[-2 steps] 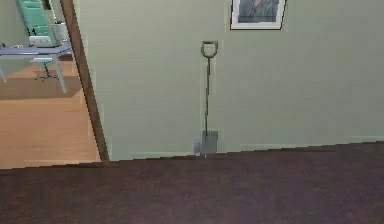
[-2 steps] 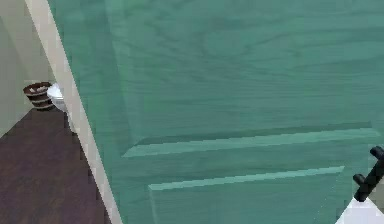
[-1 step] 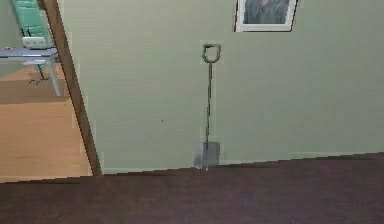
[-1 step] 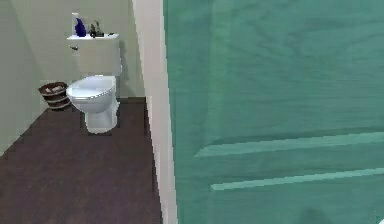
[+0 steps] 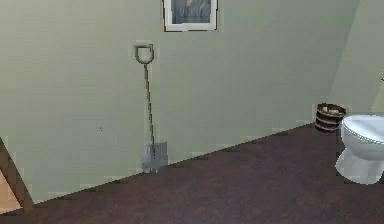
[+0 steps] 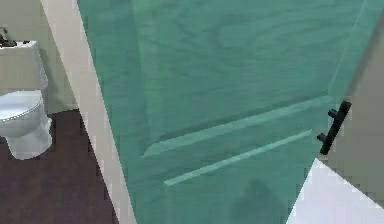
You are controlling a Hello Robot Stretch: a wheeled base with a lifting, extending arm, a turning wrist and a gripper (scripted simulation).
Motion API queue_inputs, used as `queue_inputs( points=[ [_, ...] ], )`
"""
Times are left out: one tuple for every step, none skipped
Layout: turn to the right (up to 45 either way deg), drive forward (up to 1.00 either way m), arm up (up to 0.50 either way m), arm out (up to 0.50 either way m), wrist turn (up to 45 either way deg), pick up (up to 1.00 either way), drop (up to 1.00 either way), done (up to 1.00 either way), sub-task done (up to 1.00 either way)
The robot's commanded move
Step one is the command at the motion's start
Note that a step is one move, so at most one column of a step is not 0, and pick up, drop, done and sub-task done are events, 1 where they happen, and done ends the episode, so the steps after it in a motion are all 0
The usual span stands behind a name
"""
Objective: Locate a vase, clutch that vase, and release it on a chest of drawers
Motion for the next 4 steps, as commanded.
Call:
queue_inputs(
  points=[
    [0.0,0.2,0.0,0.0,0.0,0.0,0.0,0.0,0.0],
    [-45.0,0.0,0.0,0.0,0.0,0.0,0.0,0.0,0.0],
    [-27.0,0.0,0.0,0.0,0.0,0.0,0.0,0.0,0.0],
    [0.0,1.0,0.0,0.0,0.0,0.0,0.0,0.0,0.0]
  ],
)
